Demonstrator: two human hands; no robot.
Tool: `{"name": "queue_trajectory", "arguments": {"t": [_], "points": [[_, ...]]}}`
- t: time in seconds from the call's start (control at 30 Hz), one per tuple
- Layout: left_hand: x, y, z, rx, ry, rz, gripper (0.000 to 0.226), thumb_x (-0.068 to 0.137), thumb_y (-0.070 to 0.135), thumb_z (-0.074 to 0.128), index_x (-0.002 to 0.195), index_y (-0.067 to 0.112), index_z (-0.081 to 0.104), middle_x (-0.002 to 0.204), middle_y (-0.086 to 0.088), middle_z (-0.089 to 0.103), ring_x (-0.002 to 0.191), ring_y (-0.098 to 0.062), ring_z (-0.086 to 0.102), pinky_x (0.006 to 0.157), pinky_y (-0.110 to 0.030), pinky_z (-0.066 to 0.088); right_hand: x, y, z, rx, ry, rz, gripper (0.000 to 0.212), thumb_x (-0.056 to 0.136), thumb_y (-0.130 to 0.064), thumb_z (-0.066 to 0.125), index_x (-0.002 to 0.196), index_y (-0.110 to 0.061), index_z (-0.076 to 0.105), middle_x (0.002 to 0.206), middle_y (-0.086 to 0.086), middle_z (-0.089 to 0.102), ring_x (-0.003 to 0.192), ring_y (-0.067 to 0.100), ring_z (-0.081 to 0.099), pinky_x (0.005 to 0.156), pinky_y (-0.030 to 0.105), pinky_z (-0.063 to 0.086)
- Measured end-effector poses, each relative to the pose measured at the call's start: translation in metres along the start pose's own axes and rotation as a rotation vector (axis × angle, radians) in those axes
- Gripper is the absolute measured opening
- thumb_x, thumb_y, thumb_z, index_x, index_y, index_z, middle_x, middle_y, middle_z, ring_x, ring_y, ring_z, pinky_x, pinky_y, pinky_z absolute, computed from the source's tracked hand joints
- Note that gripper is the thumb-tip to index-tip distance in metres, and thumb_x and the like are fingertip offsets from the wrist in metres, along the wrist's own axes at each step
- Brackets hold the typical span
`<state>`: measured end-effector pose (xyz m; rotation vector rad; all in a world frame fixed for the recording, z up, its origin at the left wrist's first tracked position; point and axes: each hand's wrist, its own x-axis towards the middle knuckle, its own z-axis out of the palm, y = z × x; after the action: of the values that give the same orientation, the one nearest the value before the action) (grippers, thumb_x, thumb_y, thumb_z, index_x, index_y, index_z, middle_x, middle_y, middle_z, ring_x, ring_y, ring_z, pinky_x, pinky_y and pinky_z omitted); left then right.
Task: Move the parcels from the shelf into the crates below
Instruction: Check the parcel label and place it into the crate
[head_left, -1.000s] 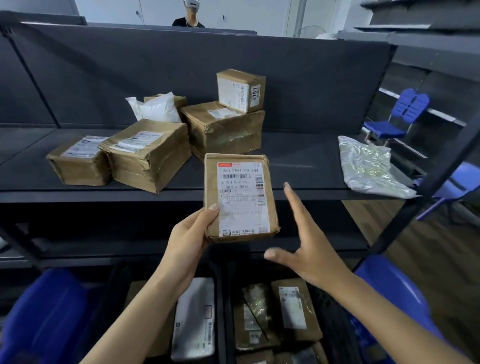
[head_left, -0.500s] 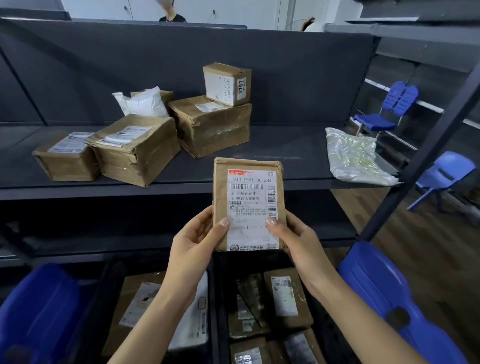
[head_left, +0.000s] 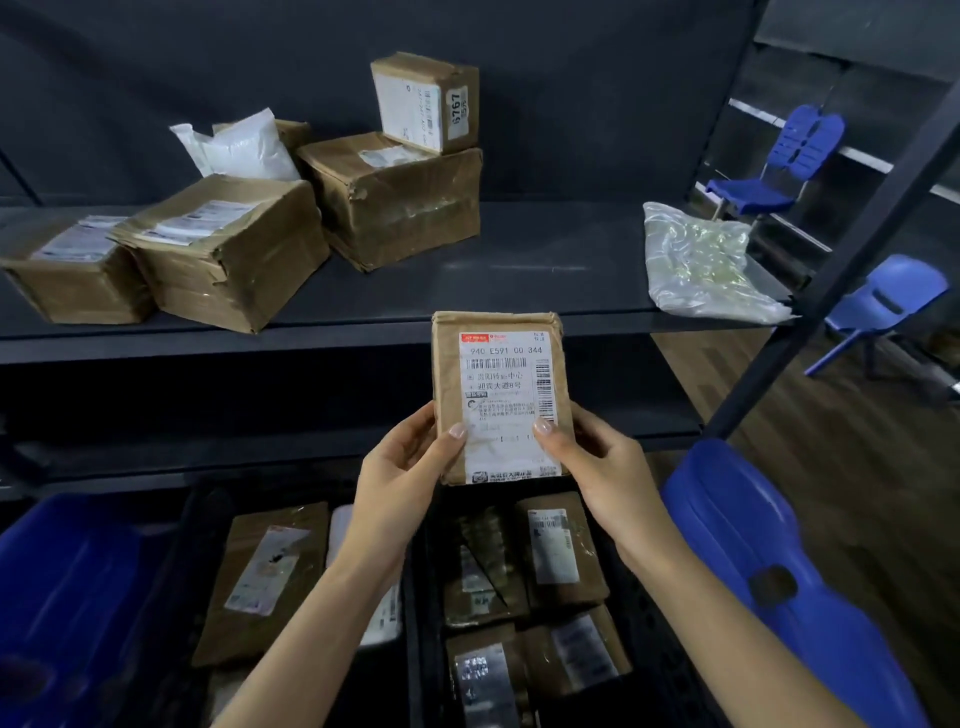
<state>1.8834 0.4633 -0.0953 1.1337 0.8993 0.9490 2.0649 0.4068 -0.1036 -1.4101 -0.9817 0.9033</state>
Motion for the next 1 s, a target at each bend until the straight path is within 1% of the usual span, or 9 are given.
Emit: {"name": "queue_trajectory", "arguments": {"t": [0.13, 0.27, 0.4, 0.5, 0.57, 0.67, 0.73, 0.83, 1.0], "points": [[0.005, -0.038, 0.013, 0.011, 0.008, -0.092, 0.043, 0.085, 0.025, 0.065, 0.126, 0.015, 0.058, 0.104, 0.007, 0.074, 0.094, -0.008, 0.07, 0.069, -0.015, 0.055, -0.001, 0.036, -0.016, -0.026, 0.048, 0.105, 0.05, 0.071, -0.05, 0.071, 0.119, -0.036, 0.062, 0.1, -0.022, 0.072, 0.095, -0.003, 0.067, 0.075, 0.014, 0.052], [0.014, -0.083, 0.021, 0.085, 0.035, -0.215, 0.044, 0.088, 0.028, 0.064, 0.13, 0.016, 0.056, 0.108, 0.004, 0.073, 0.098, -0.008, 0.069, 0.083, -0.026, 0.057, -0.002, 0.076, -0.028, -0.06, 0.038, 0.232, 0.04, 0.082, -0.041, 0.069, 0.121, -0.039, 0.06, 0.097, -0.023, 0.072, 0.093, -0.006, 0.066, 0.075, 0.012, 0.051], [0.023, -0.138, 0.021, 0.181, 0.121, -0.326, 0.043, 0.087, 0.032, 0.065, 0.127, 0.018, 0.058, 0.107, 0.008, 0.072, 0.094, -0.004, 0.069, 0.078, -0.019, 0.056, 0.002, 0.125, -0.028, -0.161, 0.03, 0.332, 0.025, 0.087, -0.039, 0.065, 0.111, -0.033, 0.067, 0.096, -0.019, 0.073, 0.088, -0.007, 0.067, 0.07, 0.008, 0.05], [0.034, -0.18, 0.018, 0.214, 0.18, -0.457, 0.022, 0.088, 0.031, 0.065, 0.108, 0.023, 0.065, 0.101, 0.005, 0.073, 0.093, -0.012, 0.069, 0.088, -0.032, 0.055, 0.009, 0.168, -0.025, -0.255, 0.023, 0.4, 0.029, 0.088, -0.04, 0.064, 0.113, -0.026, 0.069, 0.102, -0.012, 0.072, 0.096, 0.003, 0.066, 0.083, 0.021, 0.052], [0.043, -0.202, 0.014, 0.294, 0.194, -0.503, 0.006, 0.089, 0.029, 0.063, 0.084, 0.027, 0.062, 0.09, 0.002, 0.069, 0.084, -0.017, 0.064, 0.078, -0.032, 0.05, 0.018, 0.195, -0.021, -0.335, 0.003, 0.439, 0.037, 0.087, -0.046, 0.062, 0.118, -0.026, 0.067, 0.103, -0.011, 0.072, 0.097, 0.007, 0.065, 0.085, 0.027, 0.052], [0.059, -0.233, 0.009, 0.391, 0.233, -0.519, 0.018, 0.091, 0.027, 0.061, 0.073, 0.029, 0.058, 0.076, 0.004, 0.063, 0.076, -0.016, 0.059, 0.07, -0.028, 0.043, 0.034, 0.228, -0.012, -0.344, -0.002, 0.491, 0.038, 0.088, -0.046, 0.062, 0.119, -0.026, 0.066, 0.098, -0.017, 0.067, 0.092, 0.003, 0.062, 0.067, 0.007, 0.043], [0.07, -0.251, 0.005, 0.43, 0.284, -0.514, 0.006, 0.092, 0.029, 0.059, 0.088, 0.027, 0.064, 0.076, 0.014, 0.062, 0.072, -0.006, 0.058, 0.063, -0.021, 0.044, 0.044, 0.249, -0.002, -0.327, -0.027, 0.522, 0.032, 0.089, -0.046, 0.06, 0.115, -0.027, 0.067, 0.091, -0.023, 0.063, 0.089, -0.001, 0.06, 0.061, 0.003, 0.037], [0.084, -0.274, -0.001, 0.486, 0.351, -0.523, 0.024, 0.096, 0.03, 0.052, 0.113, 0.015, 0.062, 0.077, 0.012, 0.06, 0.069, -0.002, 0.054, 0.059, -0.02, 0.044, 0.056, 0.278, 0.012, -0.307, -0.105, 0.589, 0.017, 0.091, -0.048, 0.055, 0.097, -0.037, 0.065, 0.074, -0.031, 0.062, 0.08, -0.014, 0.057, 0.057, 0.006, 0.039], [0.096, -0.301, -0.006, 0.568, 0.372, -0.535, 0.046, 0.098, 0.032, 0.048, 0.138, 0.011, 0.045, 0.128, -0.012, 0.06, 0.118, -0.029, 0.056, 0.096, -0.044, 0.048, 0.068, 0.319, 0.032, -0.303, -0.176, 0.568, 0.02, 0.091, -0.052, 0.052, 0.082, -0.038, 0.063, 0.067, -0.03, 0.066, 0.069, -0.022, 0.058, 0.055, 0.002, 0.042]]}}
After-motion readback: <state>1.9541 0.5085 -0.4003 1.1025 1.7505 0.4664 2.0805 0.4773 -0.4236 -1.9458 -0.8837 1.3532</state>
